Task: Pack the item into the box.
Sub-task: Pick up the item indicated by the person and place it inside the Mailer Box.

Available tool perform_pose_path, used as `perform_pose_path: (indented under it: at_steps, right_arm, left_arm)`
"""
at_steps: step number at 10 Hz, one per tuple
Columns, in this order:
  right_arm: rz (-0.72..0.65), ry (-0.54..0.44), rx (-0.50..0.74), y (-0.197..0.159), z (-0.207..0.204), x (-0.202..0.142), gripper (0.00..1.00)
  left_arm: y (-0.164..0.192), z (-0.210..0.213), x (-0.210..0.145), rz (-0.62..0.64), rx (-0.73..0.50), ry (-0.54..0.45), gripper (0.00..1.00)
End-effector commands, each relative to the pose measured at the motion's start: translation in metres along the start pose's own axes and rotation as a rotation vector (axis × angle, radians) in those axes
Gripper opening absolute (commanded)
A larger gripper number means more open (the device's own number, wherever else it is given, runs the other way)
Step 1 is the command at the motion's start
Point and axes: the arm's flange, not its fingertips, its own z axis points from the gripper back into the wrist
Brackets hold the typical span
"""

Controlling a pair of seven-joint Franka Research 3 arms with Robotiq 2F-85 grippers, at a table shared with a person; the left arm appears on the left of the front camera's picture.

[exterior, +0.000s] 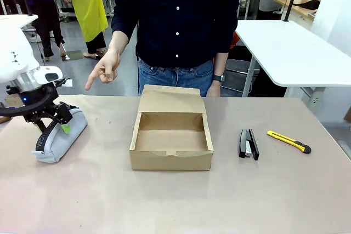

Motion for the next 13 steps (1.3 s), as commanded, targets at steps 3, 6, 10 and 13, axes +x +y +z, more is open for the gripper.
perform_pose_path:
  at_steps: [3, 6, 10, 13]
  right_arm:
    - [0.026, -0.013, 0.023, -0.0002, -0.0005, 0.0022, 1.0]
    - [0.026, -0.013, 0.023, -0.0002, -0.0005, 0.0022, 1.0]
    - [0.026, -0.013, 0.023, -0.0002, -0.0005, 0.0022, 1.0]
    - [0.026, -0.013, 0.023, -0.0002, -0.0005, 0.0022, 1.0]
  left_arm:
    - [0.0096, -0.0082, 0.0132, -0.009, -0.014, 0.047, 1.0]
    - [0.0122, -0.0113, 0.0105, -0.022, 0.002, 0.032, 0.84]
    - [0.01, -0.0138, 0.0037, -0.01, -0.025, 0.034, 0.0]
    - [0.0082, -0.0152, 0.0037, -0.016, -0.019, 0.043, 0.0]
